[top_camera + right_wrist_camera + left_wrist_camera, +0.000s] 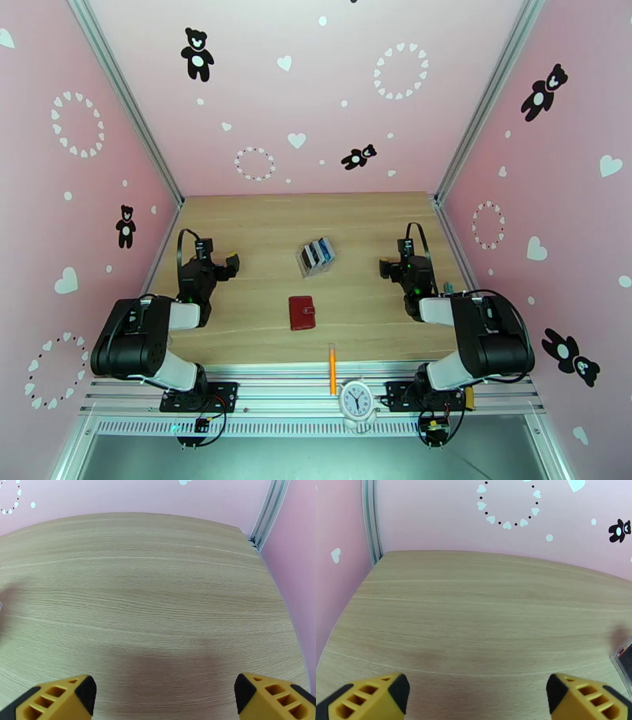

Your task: Put the credit cards into the card holder

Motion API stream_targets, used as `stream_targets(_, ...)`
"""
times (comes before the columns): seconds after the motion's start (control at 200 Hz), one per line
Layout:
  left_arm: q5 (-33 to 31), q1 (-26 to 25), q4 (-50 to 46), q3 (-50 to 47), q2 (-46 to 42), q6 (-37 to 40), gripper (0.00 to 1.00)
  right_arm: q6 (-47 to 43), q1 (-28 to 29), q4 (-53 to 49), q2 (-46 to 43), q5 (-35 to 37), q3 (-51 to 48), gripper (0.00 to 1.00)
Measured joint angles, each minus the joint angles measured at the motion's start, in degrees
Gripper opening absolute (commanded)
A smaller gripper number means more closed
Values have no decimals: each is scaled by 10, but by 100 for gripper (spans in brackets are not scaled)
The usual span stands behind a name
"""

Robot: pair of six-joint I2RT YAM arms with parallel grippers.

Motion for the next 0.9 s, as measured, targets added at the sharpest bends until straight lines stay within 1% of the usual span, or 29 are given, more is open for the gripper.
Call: stream_targets(0.896,0,7,0,0,0,-5,98,1,-1,0,0,-2,0,99)
